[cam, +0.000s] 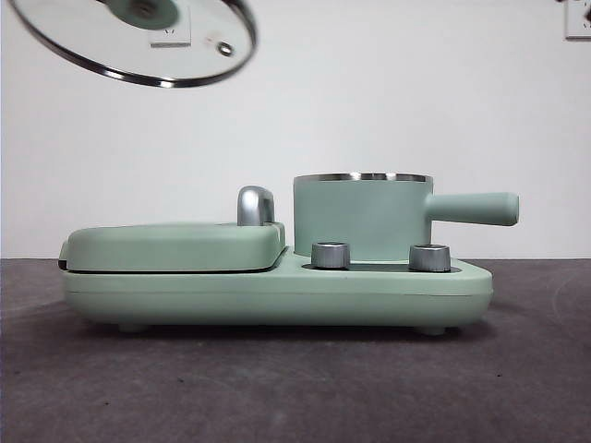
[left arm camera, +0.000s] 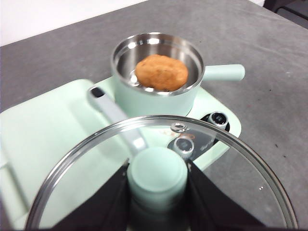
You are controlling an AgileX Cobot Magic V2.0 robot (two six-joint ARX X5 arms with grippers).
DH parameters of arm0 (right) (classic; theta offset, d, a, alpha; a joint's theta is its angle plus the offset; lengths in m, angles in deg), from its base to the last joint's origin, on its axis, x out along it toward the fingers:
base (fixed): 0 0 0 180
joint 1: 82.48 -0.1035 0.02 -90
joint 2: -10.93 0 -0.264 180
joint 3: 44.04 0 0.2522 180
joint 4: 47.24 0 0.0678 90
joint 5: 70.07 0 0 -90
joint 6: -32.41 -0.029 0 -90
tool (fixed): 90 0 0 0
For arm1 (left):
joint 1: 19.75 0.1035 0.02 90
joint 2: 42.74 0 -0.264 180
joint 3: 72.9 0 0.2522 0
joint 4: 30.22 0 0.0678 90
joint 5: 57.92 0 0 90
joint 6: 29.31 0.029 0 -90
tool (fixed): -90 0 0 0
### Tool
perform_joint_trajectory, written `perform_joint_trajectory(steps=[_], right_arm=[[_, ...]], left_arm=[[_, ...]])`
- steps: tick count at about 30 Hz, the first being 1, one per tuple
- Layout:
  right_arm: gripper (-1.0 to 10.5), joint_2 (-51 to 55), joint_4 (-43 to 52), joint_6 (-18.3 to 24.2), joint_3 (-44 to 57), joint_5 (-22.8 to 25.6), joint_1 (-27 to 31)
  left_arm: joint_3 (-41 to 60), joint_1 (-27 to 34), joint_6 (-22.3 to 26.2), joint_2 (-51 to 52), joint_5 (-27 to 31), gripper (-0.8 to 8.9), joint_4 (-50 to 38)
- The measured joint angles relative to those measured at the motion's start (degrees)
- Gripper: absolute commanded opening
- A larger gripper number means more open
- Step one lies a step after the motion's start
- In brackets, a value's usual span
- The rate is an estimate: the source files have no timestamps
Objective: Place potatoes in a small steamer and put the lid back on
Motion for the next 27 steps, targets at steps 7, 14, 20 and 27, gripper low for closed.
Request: perform_joint_trajectory(steps=[7, 14, 20, 27], right_arm=[[2.5, 4.7, -1.1, -1.3, 2.2, 0.0, 0.0], [2.5, 5.4, -1.9, -1.5, 2.2, -0.1, 0.0], [2.5, 5.4, -3.8, -1.5, 2.2, -0.1, 0.0], [2.5, 5.4, -4.3, -1.5, 2.2, -0.1, 0.0]], left_arm=[[0.0, -2.4, 2.2, -9.8, 0.0, 0.14, -10.9], [-4.0, -3.7, 4.7, -22.4, 0.0, 0.14, -20.3], [-12.9, -4.7, 6.6, -31.9, 0.0, 0.14, -25.0], [-22.3, -4.8, 7.7, -42.4, 0.0, 0.14, -26.4]])
